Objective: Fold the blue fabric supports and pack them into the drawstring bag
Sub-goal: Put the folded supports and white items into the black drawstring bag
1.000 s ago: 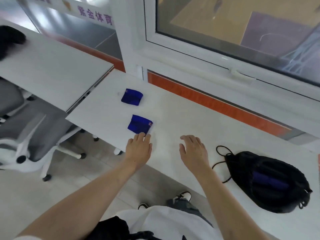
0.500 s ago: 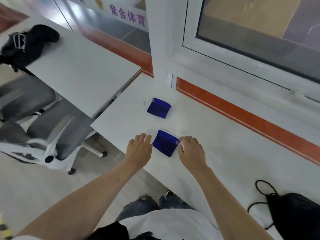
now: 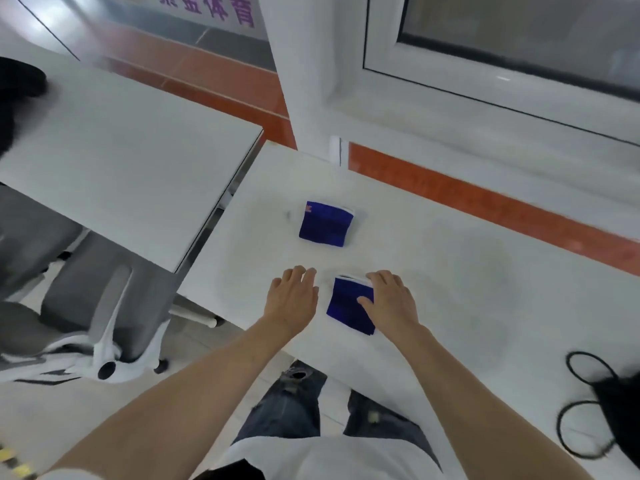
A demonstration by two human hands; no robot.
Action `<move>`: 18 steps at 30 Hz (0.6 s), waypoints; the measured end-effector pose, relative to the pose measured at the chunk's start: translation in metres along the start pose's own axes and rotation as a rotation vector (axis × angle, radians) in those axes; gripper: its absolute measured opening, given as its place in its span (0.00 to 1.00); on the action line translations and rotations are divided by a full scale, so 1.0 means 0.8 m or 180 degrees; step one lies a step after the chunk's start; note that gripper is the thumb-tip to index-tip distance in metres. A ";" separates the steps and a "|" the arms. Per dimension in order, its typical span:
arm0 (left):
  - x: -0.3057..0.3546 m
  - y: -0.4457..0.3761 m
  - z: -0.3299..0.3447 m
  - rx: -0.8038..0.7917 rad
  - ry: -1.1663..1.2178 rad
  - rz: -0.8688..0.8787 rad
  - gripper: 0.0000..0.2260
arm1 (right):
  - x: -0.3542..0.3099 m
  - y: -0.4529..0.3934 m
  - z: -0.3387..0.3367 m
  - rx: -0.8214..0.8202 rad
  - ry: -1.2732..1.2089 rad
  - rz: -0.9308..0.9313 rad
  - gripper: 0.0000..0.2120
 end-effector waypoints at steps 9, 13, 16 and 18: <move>-0.062 -0.108 -0.023 0.0134 -0.0220 0.0520 0.18 | -0.007 -0.033 0.044 -0.0021 0.0427 0.0487 0.22; -0.070 -0.161 -0.042 0.0282 -0.0515 0.0760 0.20 | -0.008 -0.033 0.057 -0.0088 0.0503 0.0726 0.18; -0.070 -0.193 -0.044 0.0254 -0.0589 0.0877 0.24 | -0.009 -0.030 0.064 -0.0076 0.0359 0.0886 0.16; -0.071 -0.211 -0.041 0.0160 -0.0591 0.0920 0.29 | -0.008 -0.028 0.067 -0.0040 0.0276 0.0954 0.15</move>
Point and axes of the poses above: each hand's wrist, its own y-axis away from the middle knuckle, its own z-axis out of the palm, x = y × z, the point moved 5 cm from there along -y, towards the middle knuckle, and after that the axes turned 13 degrees about z, right-handed, at the moved point
